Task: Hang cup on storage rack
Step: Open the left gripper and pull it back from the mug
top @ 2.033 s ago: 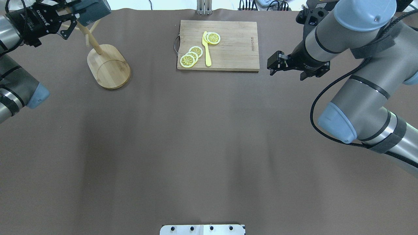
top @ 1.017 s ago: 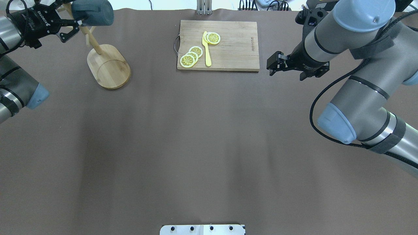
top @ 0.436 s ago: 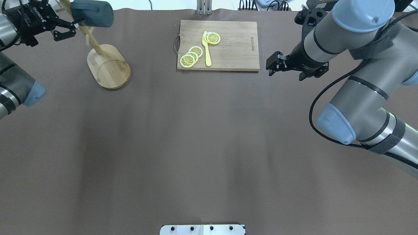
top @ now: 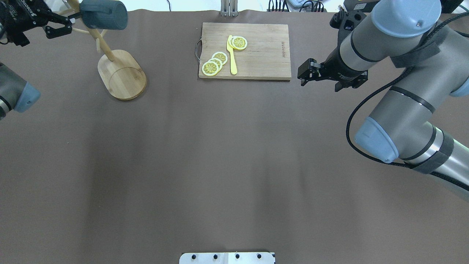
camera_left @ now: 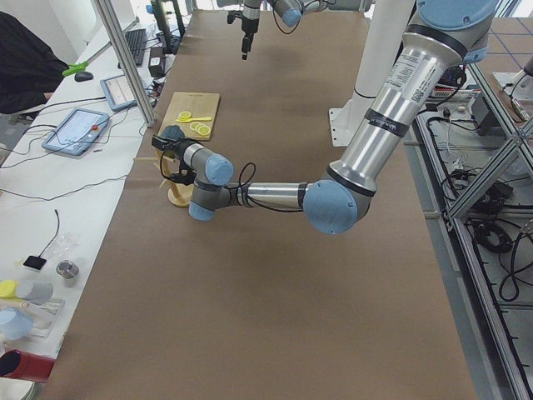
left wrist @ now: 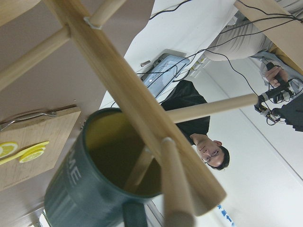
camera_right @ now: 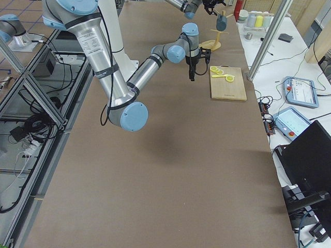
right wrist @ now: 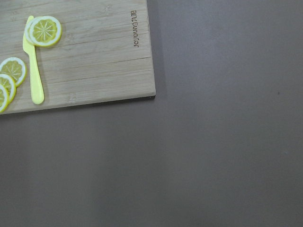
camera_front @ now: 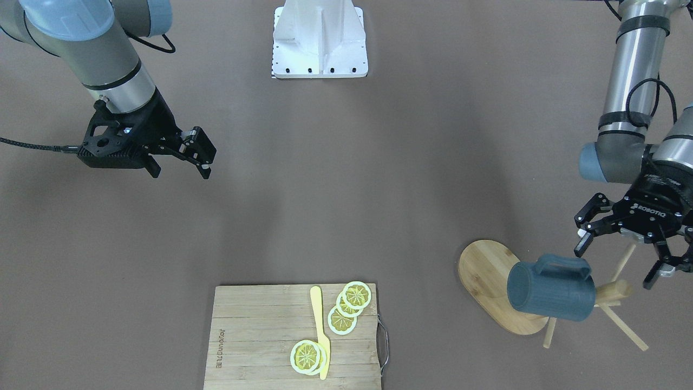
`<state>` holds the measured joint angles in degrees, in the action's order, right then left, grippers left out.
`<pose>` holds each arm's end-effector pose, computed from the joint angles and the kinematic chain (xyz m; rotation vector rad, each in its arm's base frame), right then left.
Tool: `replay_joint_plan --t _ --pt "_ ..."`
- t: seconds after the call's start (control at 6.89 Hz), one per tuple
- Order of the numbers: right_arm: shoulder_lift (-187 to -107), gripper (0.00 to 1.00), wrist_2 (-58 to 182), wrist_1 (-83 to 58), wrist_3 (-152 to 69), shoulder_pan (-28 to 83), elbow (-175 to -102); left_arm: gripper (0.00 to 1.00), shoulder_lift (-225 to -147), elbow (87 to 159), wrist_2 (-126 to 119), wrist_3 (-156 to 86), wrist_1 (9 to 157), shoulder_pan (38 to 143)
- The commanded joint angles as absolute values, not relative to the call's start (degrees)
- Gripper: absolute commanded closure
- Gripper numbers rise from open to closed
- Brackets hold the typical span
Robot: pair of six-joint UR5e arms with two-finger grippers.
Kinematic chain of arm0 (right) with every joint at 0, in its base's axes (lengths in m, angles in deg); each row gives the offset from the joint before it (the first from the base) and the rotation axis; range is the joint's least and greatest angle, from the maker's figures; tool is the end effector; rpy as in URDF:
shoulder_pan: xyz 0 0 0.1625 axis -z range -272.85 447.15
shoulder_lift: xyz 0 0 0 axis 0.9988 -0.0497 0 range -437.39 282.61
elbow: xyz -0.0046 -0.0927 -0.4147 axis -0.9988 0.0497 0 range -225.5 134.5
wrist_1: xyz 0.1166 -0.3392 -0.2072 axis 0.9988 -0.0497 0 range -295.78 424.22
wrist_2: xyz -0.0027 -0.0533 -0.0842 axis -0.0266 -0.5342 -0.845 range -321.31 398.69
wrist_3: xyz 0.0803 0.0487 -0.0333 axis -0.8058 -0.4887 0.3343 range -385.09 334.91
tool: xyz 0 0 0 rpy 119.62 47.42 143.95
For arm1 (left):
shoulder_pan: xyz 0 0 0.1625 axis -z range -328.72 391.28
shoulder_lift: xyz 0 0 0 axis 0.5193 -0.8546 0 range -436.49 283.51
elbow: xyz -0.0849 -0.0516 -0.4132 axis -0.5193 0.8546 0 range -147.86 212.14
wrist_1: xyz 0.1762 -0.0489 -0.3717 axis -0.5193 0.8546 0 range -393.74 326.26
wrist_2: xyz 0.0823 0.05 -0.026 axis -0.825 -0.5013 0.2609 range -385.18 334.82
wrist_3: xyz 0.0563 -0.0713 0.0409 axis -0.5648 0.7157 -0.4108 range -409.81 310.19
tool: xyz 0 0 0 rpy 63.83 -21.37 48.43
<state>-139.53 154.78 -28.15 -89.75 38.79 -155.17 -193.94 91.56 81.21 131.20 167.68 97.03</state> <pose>-0.3299 -0.5057 0.2414 0.1192 -0.8784 0.1958 0.1699 -0.6331 0.4361 -0.7070 2.1035 -1.4981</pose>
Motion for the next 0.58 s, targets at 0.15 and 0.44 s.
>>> replay_joint_plan --t 0.15,0.44 --pt "-139.53 0.0 154.71 -28.15 -89.78 38.9 -155.19 0.02 -188.39 100.12 86.61 133.0 167.61 101.94" --pt "-139.53 0.0 154.79 -28.15 -89.78 38.9 -155.19 0.02 -187.49 104.54 86.7 127.43 167.88 106.67"
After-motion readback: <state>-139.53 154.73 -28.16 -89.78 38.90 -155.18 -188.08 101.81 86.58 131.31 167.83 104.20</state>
